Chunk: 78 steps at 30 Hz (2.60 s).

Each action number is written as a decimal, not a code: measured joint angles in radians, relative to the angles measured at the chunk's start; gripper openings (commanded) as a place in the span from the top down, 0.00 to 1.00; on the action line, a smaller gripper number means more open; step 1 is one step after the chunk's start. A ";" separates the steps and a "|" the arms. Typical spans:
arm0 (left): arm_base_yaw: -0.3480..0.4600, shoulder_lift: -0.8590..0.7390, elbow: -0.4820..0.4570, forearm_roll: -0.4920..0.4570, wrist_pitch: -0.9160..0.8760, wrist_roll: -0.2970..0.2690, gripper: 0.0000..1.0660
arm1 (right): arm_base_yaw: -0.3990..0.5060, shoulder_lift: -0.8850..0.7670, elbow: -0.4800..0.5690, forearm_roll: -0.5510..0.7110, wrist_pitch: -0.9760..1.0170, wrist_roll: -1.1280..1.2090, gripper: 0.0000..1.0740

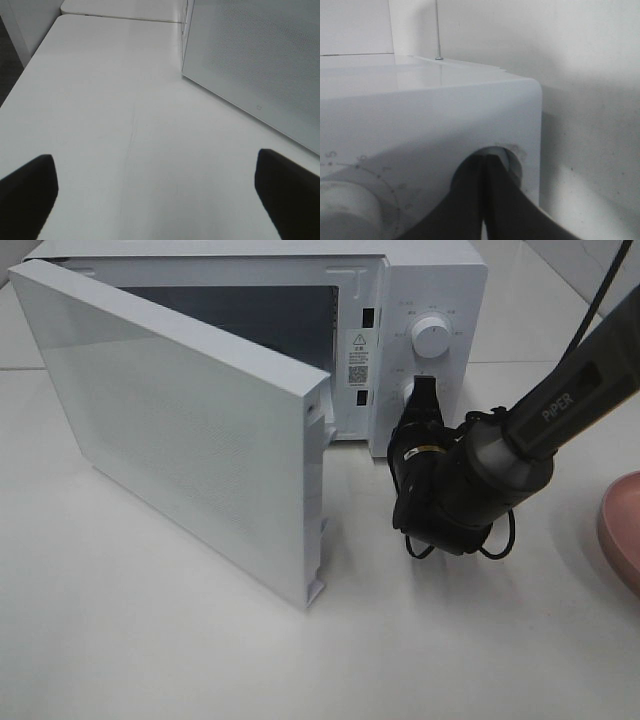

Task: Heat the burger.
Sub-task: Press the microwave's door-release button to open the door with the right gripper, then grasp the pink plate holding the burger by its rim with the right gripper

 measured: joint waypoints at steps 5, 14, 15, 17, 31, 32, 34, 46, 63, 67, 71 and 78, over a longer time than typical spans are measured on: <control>0.000 0.000 0.000 0.000 0.000 0.000 0.06 | 0.000 -0.001 0.000 0.002 0.004 -0.001 1.00; 0.000 0.000 0.000 0.000 0.000 0.000 0.06 | -0.005 -0.024 0.005 -0.004 0.049 -0.003 1.00; 0.000 0.000 0.000 0.000 0.000 0.000 0.06 | -0.005 -0.024 0.005 -0.004 0.049 -0.003 1.00; 0.000 0.000 0.000 0.000 0.000 0.000 0.06 | -0.017 -0.038 0.023 -0.042 0.070 -0.002 1.00; 0.000 0.000 0.000 0.000 0.000 0.000 0.06 | -0.029 -0.151 0.148 -0.160 0.083 -0.013 1.00; 0.000 0.000 0.000 0.000 0.000 0.000 0.06 | -0.029 -0.163 0.156 -0.167 0.088 -0.020 1.00; 0.000 0.000 0.000 0.000 0.000 0.000 0.06 | -0.030 -0.192 0.178 -0.185 0.099 -0.032 1.00; 0.000 0.000 0.000 0.000 0.000 0.000 0.06 | -0.042 -0.363 0.302 -0.238 0.308 -0.225 1.00; 0.000 0.000 0.000 0.000 0.000 0.000 0.06 | -0.299 -0.602 0.306 -0.508 0.913 -0.889 0.99; 0.000 0.000 0.000 0.000 0.000 0.000 0.06 | -0.344 -0.634 0.306 -0.540 1.016 -0.970 0.99; 0.000 0.000 0.000 0.000 0.000 0.000 0.06 | -0.397 -0.674 0.289 -0.608 1.207 -1.084 0.98; 0.000 0.000 0.000 0.000 0.000 0.000 0.06 | -0.407 -0.703 0.194 -0.783 1.508 -1.208 0.96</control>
